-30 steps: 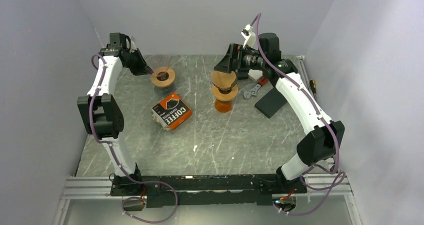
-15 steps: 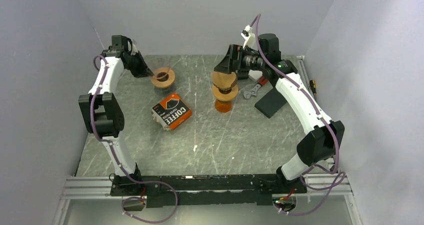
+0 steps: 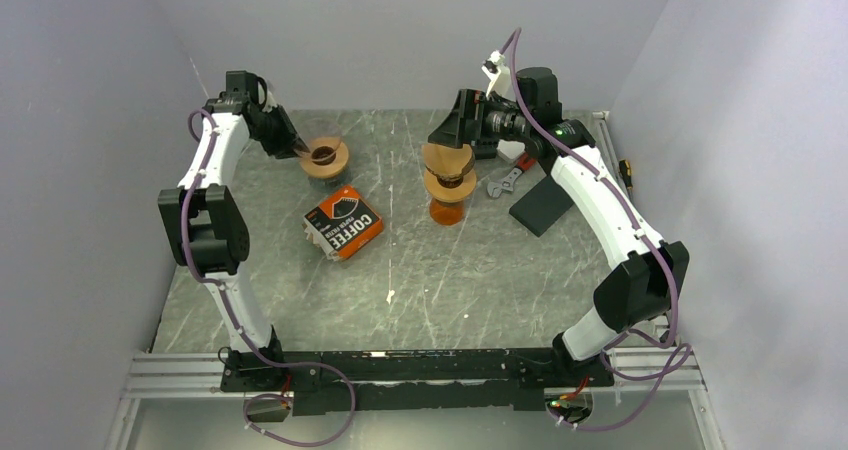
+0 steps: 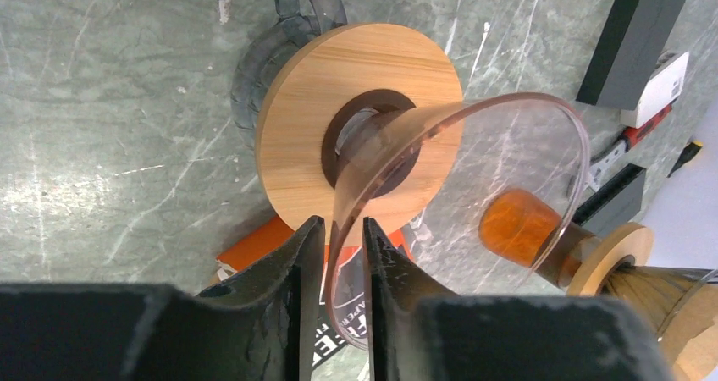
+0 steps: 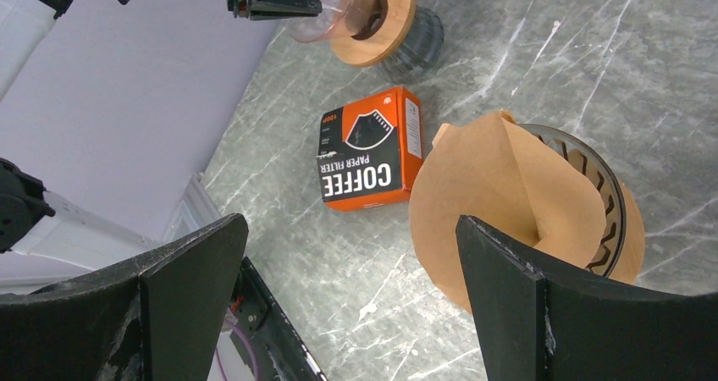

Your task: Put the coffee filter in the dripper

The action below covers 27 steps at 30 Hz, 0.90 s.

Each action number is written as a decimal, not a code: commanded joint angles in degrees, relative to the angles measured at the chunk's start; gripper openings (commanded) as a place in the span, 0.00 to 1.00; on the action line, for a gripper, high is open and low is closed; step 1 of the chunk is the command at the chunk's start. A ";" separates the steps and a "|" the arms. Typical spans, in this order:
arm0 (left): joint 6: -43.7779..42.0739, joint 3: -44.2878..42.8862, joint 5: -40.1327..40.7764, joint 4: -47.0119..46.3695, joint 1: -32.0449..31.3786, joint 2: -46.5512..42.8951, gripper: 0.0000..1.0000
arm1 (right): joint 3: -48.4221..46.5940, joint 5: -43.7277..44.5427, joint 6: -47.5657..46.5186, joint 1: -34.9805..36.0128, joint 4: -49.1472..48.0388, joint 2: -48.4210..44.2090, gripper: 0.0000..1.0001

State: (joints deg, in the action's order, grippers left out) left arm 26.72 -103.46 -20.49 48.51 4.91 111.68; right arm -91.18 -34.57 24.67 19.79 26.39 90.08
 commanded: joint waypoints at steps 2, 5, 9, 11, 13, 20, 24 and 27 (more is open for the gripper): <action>-0.29 -3.80 -0.02 0.89 -0.51 0.04 0.36 | -1.18 -0.09 -0.06 -0.28 -3.10 -2.27 1.00; -0.42 -3.73 -0.07 0.32 -0.56 -1.05 0.42 | -1.99 -0.38 0.08 -0.28 -3.27 -2.02 1.00; -0.35 -3.07 -0.38 -0.85 -0.56 -2.57 0.48 | -3.57 -0.69 0.00 0.10 -3.01 -1.15 1.00; -0.63 -3.23 -0.14 -0.79 -0.53 -2.98 0.51 | -4.62 -0.49 -0.37 0.50 -2.53 -0.72 1.00; -1.08 -3.40 0.52 -0.69 -0.55 -3.34 0.52 | -5.88 -0.14 -0.74 1.24 -2.25 0.11 1.00; -3.12 -2.80 2.46 -0.72 0.33 -5.36 0.56 | -12.96 1.81 -3.36 6.31 -0.22 4.65 1.00; -2.97 -1.38 -0.15 -2.04 2.09 -6.60 0.57 | -16.52 3.62 -4.25 8.57 -0.02 7.73 1.00; -2.77 0.10 -5.10 -3.83 3.71 -7.20 0.57 | -19.11 3.86 -3.77 9.99 -0.78 10.54 1.00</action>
State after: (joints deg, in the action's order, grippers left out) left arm 24.67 -104.55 -20.12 47.88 6.35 108.31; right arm -105.82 -32.47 22.02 28.71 26.94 98.10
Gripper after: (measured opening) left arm 0.568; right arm 0.994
